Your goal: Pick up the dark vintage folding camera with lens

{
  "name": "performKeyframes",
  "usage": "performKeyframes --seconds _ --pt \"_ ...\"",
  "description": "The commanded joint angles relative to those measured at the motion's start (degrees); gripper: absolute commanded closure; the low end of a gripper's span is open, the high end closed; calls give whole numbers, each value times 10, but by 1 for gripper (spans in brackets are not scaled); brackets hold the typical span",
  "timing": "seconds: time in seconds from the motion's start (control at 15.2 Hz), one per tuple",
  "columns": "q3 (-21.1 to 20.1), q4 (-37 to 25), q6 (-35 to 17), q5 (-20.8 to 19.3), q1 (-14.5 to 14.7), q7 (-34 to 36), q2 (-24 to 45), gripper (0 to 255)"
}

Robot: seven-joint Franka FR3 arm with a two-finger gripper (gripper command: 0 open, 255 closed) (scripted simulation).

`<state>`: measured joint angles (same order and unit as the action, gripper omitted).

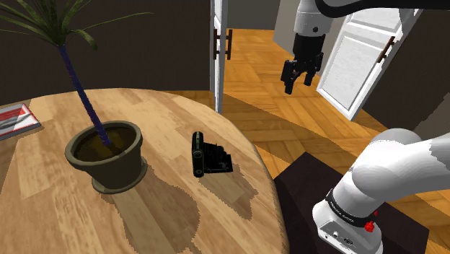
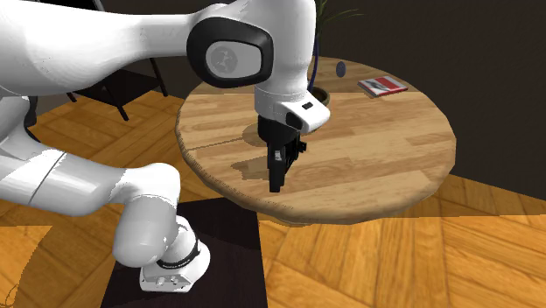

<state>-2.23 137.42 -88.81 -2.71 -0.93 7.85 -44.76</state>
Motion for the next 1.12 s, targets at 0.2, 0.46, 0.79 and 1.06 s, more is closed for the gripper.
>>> performKeyframes --seconds 0.2,0.46,0.79,1.06 --pt "-36 28 -32 29 12 47 -4 0" --pt "-88 55 -79 66 29 111 4 0" --pt "-155 71 -145 106 47 190 37 0" --pt "-212 68 -201 128 55 254 82 0"
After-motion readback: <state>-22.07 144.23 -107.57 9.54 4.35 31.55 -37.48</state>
